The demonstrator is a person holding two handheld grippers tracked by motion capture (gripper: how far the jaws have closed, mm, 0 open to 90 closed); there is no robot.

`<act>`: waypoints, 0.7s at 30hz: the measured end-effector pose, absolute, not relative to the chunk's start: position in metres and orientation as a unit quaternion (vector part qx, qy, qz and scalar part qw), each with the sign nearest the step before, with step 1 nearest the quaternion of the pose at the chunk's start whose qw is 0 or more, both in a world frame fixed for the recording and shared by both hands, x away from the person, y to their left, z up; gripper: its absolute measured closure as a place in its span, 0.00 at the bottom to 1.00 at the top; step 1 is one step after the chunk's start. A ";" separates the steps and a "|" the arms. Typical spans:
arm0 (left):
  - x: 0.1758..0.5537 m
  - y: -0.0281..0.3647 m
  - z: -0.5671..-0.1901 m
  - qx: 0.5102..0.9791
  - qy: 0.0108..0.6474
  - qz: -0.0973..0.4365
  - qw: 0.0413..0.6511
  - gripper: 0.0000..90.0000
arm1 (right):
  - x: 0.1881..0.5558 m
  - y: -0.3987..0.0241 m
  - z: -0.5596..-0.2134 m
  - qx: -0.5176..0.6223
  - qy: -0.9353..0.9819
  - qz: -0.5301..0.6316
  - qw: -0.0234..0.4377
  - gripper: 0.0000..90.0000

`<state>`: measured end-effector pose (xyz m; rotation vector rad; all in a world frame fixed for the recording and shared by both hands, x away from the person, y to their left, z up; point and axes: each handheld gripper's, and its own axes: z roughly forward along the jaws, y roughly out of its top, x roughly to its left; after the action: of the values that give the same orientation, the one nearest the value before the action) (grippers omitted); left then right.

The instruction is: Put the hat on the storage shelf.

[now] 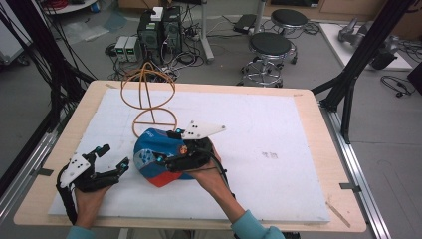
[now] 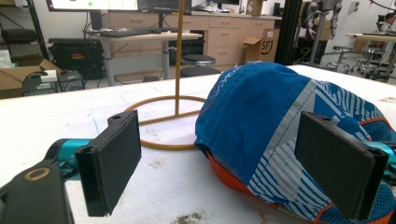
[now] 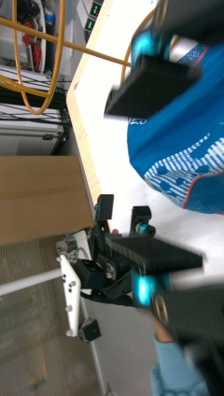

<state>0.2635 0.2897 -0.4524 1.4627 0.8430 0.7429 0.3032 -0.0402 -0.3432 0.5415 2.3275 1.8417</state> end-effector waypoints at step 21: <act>0.273 0.271 -0.406 0.689 0.286 0.257 0.615 0.08 | 0.275 -0.137 -0.360 0.192 0.782 0.577 0.139 0.12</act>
<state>0.2733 0.2708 -0.4056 1.5868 0.6589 0.5920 0.2752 -0.1369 -0.3600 0.5539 2.2599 1.6690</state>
